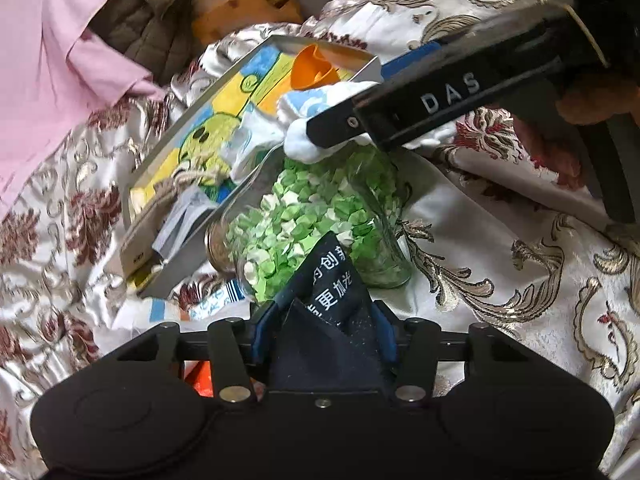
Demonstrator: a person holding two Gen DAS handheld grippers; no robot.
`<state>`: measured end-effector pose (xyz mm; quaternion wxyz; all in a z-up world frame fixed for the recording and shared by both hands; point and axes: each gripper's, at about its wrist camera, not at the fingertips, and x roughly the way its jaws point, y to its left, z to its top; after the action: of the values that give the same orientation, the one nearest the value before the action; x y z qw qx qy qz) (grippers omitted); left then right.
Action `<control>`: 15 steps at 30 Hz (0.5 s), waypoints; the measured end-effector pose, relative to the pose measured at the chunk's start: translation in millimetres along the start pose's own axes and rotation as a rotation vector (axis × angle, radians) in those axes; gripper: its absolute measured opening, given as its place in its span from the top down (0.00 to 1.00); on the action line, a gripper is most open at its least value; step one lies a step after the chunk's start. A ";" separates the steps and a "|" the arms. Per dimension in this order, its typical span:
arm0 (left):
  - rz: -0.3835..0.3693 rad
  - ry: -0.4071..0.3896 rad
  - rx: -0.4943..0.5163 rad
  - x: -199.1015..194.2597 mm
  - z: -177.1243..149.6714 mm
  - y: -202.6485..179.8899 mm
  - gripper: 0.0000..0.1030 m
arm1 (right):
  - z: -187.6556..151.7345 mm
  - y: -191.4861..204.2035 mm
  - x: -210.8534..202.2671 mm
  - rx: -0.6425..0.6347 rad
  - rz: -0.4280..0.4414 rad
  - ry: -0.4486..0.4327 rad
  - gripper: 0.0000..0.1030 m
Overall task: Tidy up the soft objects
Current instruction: 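Lift the navy cloth with the left gripper while the right gripper grasps the white blue-printed cloth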
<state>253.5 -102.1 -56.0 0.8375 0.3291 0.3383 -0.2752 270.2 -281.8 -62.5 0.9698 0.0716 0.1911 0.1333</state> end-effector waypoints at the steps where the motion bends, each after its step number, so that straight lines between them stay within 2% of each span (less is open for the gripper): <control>1: -0.004 0.003 -0.011 0.1 0.0 1.5 0.49 | -0.6 1.0 1.3 -0.003 0.002 0.005 0.05; 2: -0.008 0.005 -0.018 0.4 0.2 2.1 0.50 | -1.1 1.6 2.7 -0.007 0.000 0.009 0.06; 10: -0.034 0.016 -0.028 -0.2 9.1 -1.0 0.77 | -4.7 5.4 1.2 -0.013 0.022 0.028 0.20; 15: -0.039 0.010 -0.092 -6.1 14.1 5.9 0.84 | -4.4 7.6 -1.5 -0.017 0.029 0.036 0.27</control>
<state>259.2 -107.3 -41.4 0.8447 0.2848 0.3610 -0.2738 265.4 -274.7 -64.5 0.9648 0.0635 0.2064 0.1501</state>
